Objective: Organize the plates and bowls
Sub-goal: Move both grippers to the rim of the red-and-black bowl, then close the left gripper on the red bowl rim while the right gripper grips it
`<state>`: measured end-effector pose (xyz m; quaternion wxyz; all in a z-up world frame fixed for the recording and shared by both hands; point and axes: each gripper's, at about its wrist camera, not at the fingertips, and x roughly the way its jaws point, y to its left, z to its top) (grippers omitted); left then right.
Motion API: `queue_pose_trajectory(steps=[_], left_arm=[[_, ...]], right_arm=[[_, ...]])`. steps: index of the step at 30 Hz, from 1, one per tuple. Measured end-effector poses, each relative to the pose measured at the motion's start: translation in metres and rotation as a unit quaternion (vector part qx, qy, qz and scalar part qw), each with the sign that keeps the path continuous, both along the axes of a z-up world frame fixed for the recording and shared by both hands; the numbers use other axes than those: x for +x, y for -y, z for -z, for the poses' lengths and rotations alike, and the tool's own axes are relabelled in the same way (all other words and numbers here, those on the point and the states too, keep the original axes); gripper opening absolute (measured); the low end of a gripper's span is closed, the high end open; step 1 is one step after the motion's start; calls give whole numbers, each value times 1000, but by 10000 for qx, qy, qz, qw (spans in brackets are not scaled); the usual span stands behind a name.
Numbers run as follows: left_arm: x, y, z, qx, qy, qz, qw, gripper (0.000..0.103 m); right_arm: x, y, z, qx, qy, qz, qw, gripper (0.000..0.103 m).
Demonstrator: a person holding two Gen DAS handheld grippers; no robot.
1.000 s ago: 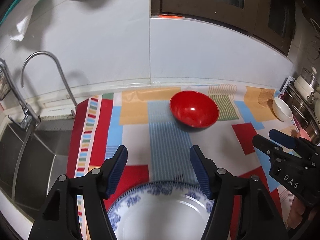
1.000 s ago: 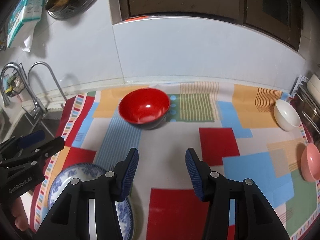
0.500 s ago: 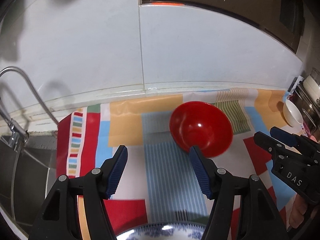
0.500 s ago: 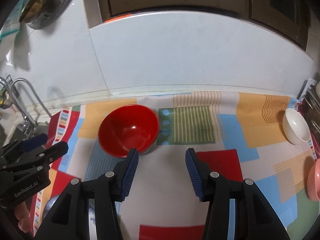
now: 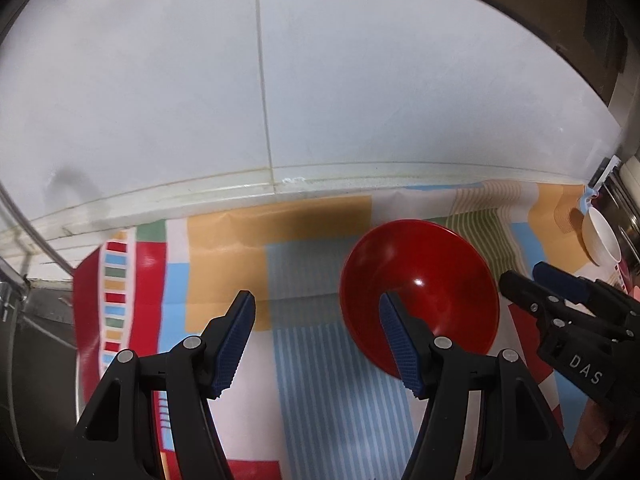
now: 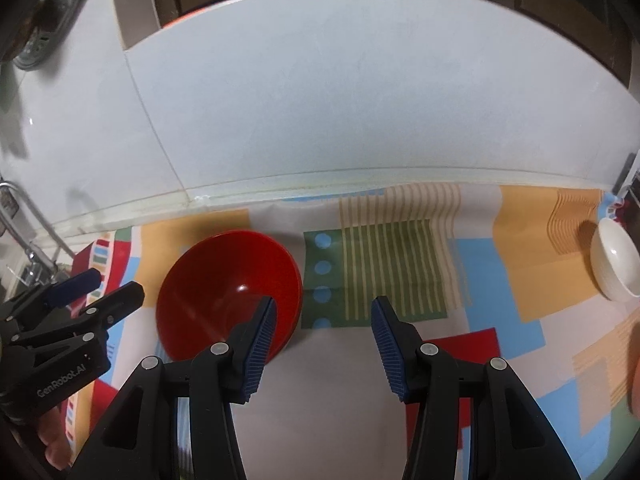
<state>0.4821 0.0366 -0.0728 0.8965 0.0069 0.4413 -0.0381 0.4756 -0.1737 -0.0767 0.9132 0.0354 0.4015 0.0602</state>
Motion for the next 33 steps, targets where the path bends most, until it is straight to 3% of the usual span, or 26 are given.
queue_pose_trajectory(steps=[7, 17, 20, 25, 33], left_arm=[[15, 4, 21, -65, -268, 41, 9996, 55], [24, 14, 33, -33, -436, 176, 9989, 37], [26, 16, 35, -36, -471, 199, 9987, 29], [31, 18, 38, -29, -529, 226, 9983, 12], [28, 21, 30, -62, -489, 184, 9986, 11]], right_arm=[[19, -4, 18, 180, -266, -35, 9995, 49], [27, -12, 31, 184, -417, -152, 9988, 31], [29, -13, 33, 250, -474, -170, 9984, 21], [30, -13, 33, 319, -497, -171, 9981, 15], [30, -17, 32, 274, -484, -146, 9983, 10]])
